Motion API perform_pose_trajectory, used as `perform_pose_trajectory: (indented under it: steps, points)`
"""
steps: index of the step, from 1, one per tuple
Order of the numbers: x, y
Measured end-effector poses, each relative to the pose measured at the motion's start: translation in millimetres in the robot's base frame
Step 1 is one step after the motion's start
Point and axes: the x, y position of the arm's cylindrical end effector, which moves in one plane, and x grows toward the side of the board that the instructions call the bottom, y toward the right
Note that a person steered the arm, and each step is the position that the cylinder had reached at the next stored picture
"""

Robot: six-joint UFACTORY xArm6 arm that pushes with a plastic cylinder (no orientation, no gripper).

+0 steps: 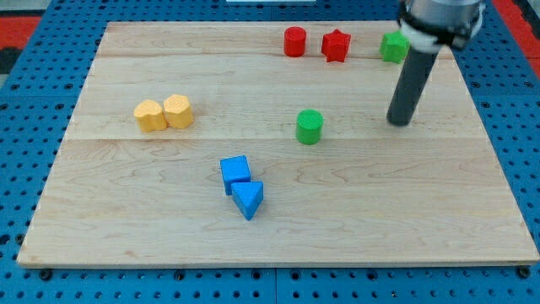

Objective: Place the green circle to the left of red circle

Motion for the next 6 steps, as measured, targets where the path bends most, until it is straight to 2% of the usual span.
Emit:
perform_pose_trajectory:
  steps: [1, 2, 3, 4, 6]
  points:
    - [-9.7, -90.6]
    - [-19.1, -152.3]
    - [16.5, -153.6]
    - [7.8, -192.6]
    - [-73.2, -224.2]
